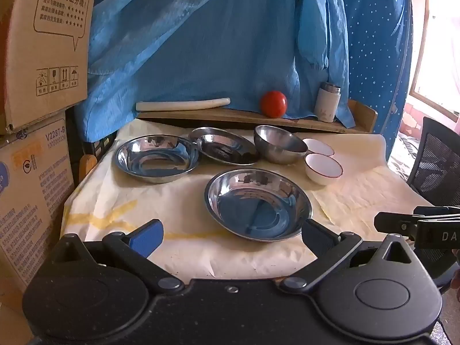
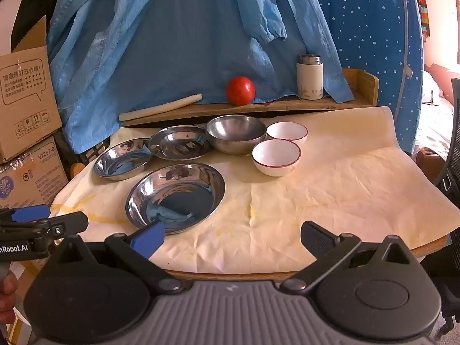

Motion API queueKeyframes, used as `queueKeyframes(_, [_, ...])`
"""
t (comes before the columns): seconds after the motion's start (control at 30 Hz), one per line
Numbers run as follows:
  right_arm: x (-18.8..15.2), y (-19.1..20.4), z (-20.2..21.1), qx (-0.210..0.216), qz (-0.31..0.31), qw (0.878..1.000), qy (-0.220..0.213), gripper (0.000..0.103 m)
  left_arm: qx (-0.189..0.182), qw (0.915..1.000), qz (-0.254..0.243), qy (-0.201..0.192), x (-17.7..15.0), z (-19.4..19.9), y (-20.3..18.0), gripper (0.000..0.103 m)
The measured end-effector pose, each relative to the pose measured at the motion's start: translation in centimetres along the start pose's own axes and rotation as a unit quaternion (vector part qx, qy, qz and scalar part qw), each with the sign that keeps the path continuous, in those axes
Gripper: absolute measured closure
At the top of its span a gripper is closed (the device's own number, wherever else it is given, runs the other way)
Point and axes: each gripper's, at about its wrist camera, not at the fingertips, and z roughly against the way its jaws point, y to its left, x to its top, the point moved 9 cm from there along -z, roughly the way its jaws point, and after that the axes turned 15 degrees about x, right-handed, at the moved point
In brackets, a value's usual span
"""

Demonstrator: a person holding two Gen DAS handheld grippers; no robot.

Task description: Organize plates and bowls

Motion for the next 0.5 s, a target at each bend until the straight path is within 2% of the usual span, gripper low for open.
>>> queueKeyframes(0.5, [-0.05, -0.07, -0.16, 0.003, 0.000, 1.000, -0.001, 0.000, -0.002, 1.0000, 0.001, 0.007, -0.24, -0.54, -0.19, 0.001])
